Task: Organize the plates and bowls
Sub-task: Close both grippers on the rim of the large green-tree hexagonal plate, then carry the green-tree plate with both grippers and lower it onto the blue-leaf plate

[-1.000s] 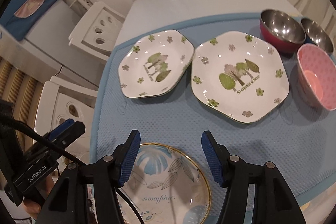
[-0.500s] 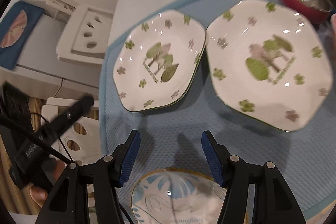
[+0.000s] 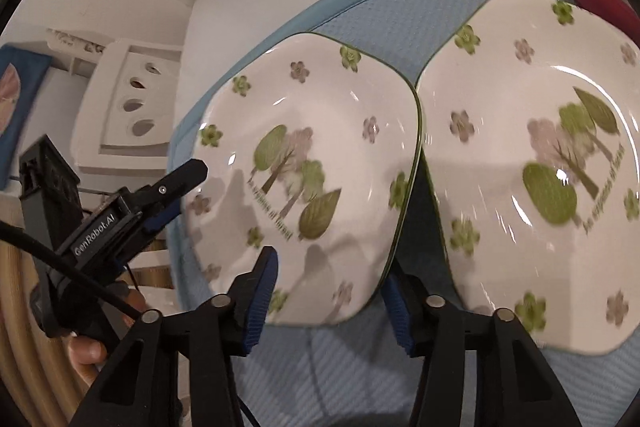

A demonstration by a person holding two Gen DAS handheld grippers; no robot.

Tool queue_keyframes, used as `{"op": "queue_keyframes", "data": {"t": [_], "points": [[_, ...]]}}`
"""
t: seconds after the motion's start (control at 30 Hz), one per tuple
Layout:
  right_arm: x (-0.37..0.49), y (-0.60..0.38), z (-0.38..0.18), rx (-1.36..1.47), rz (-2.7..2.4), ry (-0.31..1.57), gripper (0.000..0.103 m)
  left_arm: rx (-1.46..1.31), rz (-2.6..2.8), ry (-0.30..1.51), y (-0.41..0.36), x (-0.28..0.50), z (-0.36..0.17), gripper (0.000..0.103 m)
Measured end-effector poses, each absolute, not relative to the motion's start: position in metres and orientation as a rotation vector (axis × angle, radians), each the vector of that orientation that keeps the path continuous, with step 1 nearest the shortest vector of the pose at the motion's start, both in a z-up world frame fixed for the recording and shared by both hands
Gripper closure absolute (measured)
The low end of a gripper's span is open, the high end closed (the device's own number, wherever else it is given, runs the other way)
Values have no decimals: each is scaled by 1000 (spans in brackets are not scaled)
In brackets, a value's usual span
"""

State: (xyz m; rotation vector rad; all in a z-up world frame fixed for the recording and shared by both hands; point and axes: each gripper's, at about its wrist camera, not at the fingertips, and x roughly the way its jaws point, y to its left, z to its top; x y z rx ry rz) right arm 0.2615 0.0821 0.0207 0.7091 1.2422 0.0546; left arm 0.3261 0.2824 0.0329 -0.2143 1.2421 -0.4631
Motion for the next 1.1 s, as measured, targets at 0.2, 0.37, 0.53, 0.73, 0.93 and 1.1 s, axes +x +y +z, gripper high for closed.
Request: {"op": "queue_keyframes", "data": {"t": [0.2,0.37,0.53,0.73,0.93,1.1], "points": [[280,98,22,468,39,1244,58,-197,-469,1231,285,331,27,45],[305,109,20,360,126,1241,58,-215,-449,1214,297,334,27,45],[323,93,20,406,116,1205,58,-247,-432,1192,303,346,23,45],[331,83,26,390,119,1165,60,-195,-428,1122,287,347,24,62],[324,90,28,354,156,1176,60,-120,-405,1091,287,329,36,66],[310,97,37,329,171,1180,60,-148,-362,1079,294,307,43,66]]}}
